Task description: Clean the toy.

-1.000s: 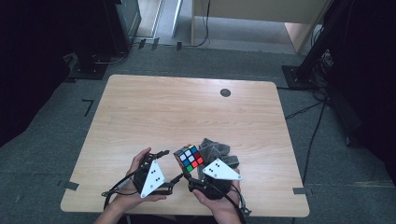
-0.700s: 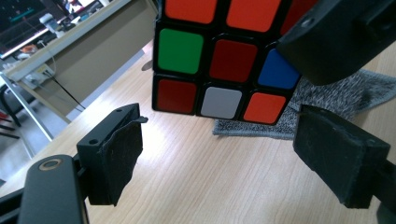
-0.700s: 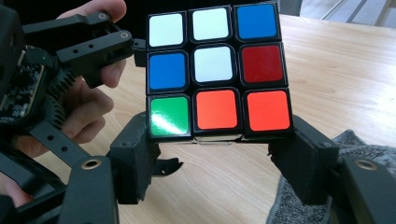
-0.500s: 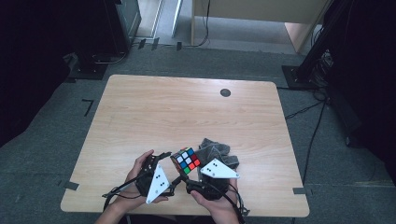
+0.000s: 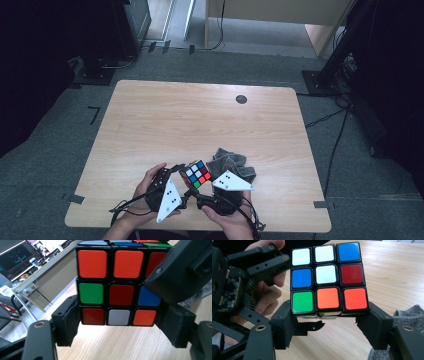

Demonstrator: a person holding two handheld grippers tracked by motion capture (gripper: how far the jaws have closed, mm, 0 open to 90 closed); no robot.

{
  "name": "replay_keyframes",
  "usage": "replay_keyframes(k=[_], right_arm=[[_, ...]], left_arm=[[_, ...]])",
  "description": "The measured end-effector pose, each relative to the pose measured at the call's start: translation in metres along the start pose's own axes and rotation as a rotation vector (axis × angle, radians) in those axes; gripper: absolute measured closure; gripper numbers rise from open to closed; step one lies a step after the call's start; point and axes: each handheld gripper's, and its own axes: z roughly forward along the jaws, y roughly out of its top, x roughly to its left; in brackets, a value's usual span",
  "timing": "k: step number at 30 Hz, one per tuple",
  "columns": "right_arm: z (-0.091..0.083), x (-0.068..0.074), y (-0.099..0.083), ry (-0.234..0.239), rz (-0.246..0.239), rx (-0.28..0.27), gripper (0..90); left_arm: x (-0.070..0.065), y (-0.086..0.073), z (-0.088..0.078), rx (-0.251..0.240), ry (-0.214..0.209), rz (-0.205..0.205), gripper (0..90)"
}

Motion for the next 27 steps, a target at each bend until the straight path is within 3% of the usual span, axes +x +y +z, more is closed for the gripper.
replay_keyframes(k=[5,10,14,22,27], right_arm=[[0.001,0.000,0.000,0.021,0.021,0.003,34.3],[0.002,-0.003,0.000,0.051,0.065,-0.005,33.2],[0.000,-0.005,0.002,0.071,0.086,-0.020,27.3],[-0.015,-0.011,0.011,0.070,0.074,-0.088,23.3],[-0.023,-0.018,0.016,0.030,0.056,-0.122,22.8]], left_arm=[[0.000,0.001,-0.001,-0.012,0.005,0.005,32.2],[0.001,-0.001,-0.001,-0.020,-0.012,-0.014,33.1],[0.000,-0.002,0.000,-0.018,-0.018,-0.010,33.6],[0.016,-0.009,-0.003,-0.019,-0.015,-0.123,33.7],[0.024,-0.012,-0.005,-0.026,-0.011,-0.191,33.7]])
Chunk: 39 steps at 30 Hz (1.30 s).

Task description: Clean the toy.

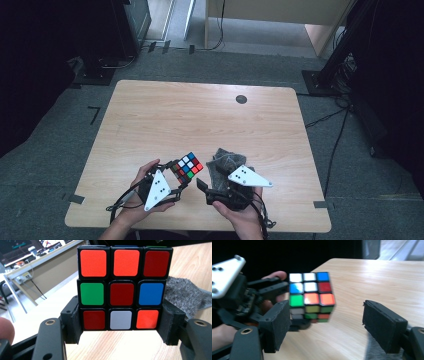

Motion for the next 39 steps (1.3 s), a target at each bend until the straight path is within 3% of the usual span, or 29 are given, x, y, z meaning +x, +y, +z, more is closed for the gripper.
replay_keyframes(k=[8,20,29,39], right_arm=[[-0.001,-0.016,-0.003,-0.114,-0.049,0.009,22.9],[0.005,-0.047,-0.018,-0.232,-0.057,0.054,25.1],[0.011,-0.067,-0.032,-0.277,-0.052,0.103,26.1],[0.019,-0.079,-0.045,-0.313,-0.059,0.160,25.8]], left_arm=[[0.003,-0.001,0.000,0.009,-0.010,-0.029,33.6],[0.005,-0.001,-0.001,0.015,-0.025,-0.051,33.5],[0.007,-0.001,-0.001,0.011,-0.030,-0.062,33.5],[0.005,-0.001,0.000,0.015,-0.033,-0.057,33.6]])
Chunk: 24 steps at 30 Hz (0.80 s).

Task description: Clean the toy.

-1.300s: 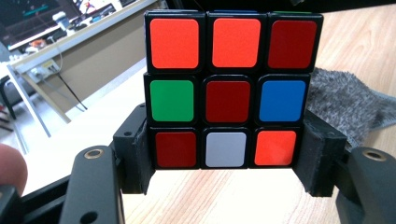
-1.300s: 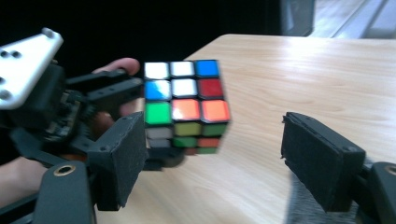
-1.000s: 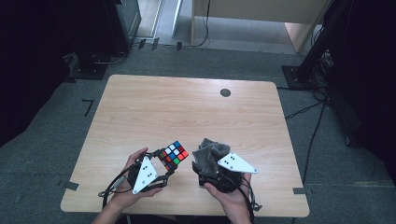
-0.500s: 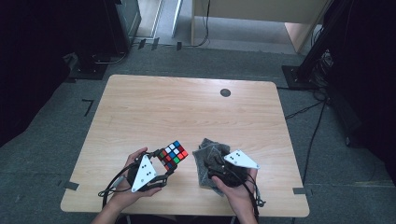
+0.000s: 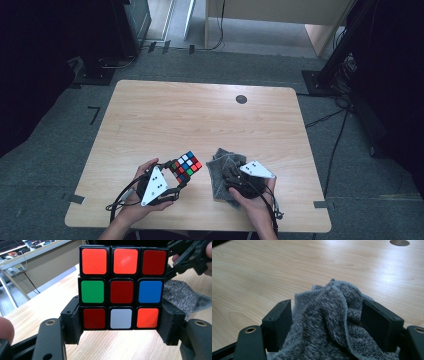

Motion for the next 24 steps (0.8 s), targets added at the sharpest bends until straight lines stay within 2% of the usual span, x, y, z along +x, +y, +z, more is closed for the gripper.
replay_keyframes(k=[3,14,24], right_arm=[[0.004,-0.001,-0.004,-0.024,-0.015,0.014,26.4],[0.017,0.003,-0.013,-0.015,-0.036,0.080,26.6],[0.027,0.003,-0.022,-0.027,-0.037,0.137,25.7]], left_arm=[[0.000,0.000,0.000,-0.002,0.001,-0.005,33.6],[0.000,0.000,-0.001,-0.004,-0.001,-0.005,33.6],[0.000,0.000,0.000,-0.003,-0.002,-0.004,33.6]])
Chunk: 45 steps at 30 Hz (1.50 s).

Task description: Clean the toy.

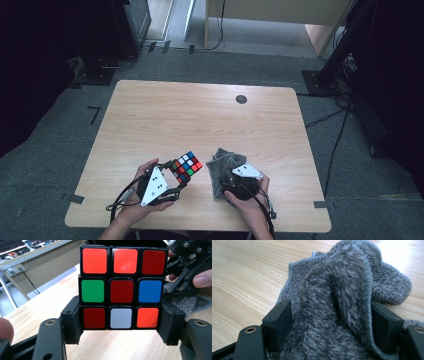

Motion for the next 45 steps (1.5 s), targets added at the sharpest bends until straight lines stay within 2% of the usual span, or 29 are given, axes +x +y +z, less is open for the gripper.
replay_keyframes(k=[5,12,17,24,26,32,35,39,45], right_arm=[[0.004,0.002,-0.002,-0.013,-0.014,0.012,25.0],[0.004,0.002,-0.001,-0.016,-0.007,0.025,24.4],[0.005,0.003,-0.001,-0.027,-0.027,0.028,23.8],[0.005,0.004,-0.002,-0.033,-0.020,0.027,24.2],[0.004,0.004,-0.002,-0.038,-0.017,0.025,29.1],[0.000,0.006,-0.004,-0.060,-0.001,-0.003,57.5],[-0.001,0.008,-0.005,-0.058,-0.008,-0.010,64.2],[-0.007,0.008,-0.004,-0.044,-0.006,-0.044,68.7],[-0.033,0.012,0.012,-0.006,-0.002,-0.171,69.1]], left_arm=[[0.000,0.000,0.000,0.001,-0.001,0.000,33.6],[-0.001,0.000,0.001,0.004,-0.004,0.002,33.6],[-0.002,-0.001,0.002,0.010,-0.009,0.005,33.6],[-0.003,-0.001,0.002,0.012,-0.015,0.005,33.7],[-0.003,-0.001,0.002,0.011,-0.017,0.003,33.7],[-0.003,-0.001,0.002,0.008,-0.020,0.002,33.7],[-0.003,-0.001,0.002,0.007,-0.023,0.002,33.6],[-0.003,-0.001,0.001,0.004,-0.024,0.000,33.7],[-0.005,-0.001,0.002,0.008,-0.031,0.006,33.6]])
